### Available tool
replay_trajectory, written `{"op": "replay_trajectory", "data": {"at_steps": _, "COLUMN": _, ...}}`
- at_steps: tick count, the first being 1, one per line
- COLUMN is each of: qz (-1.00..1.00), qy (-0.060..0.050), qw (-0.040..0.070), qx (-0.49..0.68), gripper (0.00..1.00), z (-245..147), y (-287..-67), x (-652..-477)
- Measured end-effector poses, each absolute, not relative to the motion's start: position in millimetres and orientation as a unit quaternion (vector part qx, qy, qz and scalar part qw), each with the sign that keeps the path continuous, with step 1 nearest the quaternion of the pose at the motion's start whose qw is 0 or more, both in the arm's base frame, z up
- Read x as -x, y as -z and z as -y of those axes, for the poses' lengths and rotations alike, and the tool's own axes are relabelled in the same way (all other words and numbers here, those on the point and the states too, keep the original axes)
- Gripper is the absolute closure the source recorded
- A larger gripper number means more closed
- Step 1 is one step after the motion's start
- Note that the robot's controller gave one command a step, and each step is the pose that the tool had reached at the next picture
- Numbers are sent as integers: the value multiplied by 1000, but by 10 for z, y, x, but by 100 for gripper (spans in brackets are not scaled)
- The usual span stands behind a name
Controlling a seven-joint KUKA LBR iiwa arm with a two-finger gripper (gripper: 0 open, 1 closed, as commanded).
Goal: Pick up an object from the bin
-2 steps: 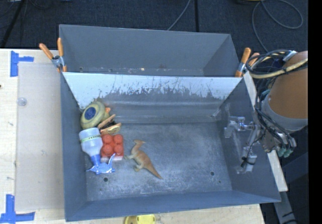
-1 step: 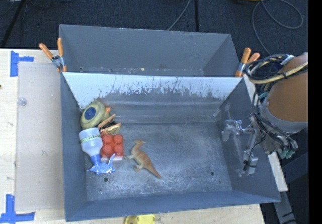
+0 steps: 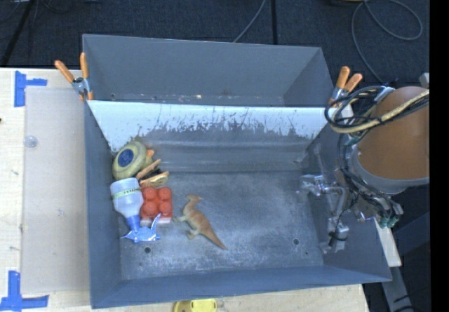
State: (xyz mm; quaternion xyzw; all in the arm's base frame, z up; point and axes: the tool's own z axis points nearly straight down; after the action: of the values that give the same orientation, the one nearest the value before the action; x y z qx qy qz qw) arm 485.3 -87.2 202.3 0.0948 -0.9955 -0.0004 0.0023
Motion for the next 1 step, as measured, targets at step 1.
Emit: {"op": "replay_trajectory", "data": {"at_steps": 1, "qz": 992, "qy": 2, "qw": 3, "qx": -127, "gripper": 0, "z": 735, "y": -1851, "x": -4773}}
